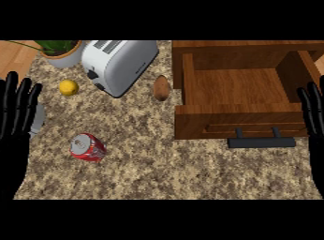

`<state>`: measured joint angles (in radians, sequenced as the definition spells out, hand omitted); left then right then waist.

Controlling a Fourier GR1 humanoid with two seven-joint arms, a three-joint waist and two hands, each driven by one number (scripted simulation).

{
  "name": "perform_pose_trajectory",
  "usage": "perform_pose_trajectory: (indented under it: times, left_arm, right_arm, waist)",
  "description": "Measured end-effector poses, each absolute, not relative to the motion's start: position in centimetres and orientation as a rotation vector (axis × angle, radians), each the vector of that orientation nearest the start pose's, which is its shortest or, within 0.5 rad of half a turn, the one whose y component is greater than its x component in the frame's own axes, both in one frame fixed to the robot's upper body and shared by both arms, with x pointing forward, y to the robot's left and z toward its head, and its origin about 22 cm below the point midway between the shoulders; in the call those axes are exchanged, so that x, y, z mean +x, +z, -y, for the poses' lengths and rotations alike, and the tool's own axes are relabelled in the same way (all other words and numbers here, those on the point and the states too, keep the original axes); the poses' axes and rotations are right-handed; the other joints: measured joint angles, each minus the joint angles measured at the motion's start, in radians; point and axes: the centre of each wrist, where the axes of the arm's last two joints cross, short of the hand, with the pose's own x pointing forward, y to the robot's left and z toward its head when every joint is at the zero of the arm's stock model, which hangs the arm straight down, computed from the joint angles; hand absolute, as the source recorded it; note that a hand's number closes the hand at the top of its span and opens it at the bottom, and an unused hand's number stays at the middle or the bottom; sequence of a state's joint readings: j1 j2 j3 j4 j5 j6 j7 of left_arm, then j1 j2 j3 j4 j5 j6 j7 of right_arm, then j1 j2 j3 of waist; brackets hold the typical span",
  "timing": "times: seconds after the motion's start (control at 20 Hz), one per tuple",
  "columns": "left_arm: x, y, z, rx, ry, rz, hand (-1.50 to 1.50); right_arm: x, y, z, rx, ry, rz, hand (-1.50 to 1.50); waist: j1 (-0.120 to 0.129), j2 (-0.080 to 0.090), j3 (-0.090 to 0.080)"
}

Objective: Pick up the can, place it into the drawer and close the drawer

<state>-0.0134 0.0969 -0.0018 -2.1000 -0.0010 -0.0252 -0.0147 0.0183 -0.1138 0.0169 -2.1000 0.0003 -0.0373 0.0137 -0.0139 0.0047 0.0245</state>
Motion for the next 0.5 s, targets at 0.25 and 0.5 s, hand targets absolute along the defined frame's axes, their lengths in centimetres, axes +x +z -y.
perform_pose_trajectory:
  times: [0.25,0.5]
  left_arm:
    - [19.0,12.8,-25.3,-0.001,-0.153,2.107,-1.50]
    - [17.1,10.5,-28.1,0.057,-0.022,1.856,-1.50]
  right_arm:
    - [20.3,12.4,24.6,-0.068,0.052,2.075,-1.50]
    - [20.2,11.0,25.1,-0.126,-0.029,1.914,-1.50]
  waist:
    - [0.014,-0.005,-0.017]
    - [0.026,-0.003,-0.023]
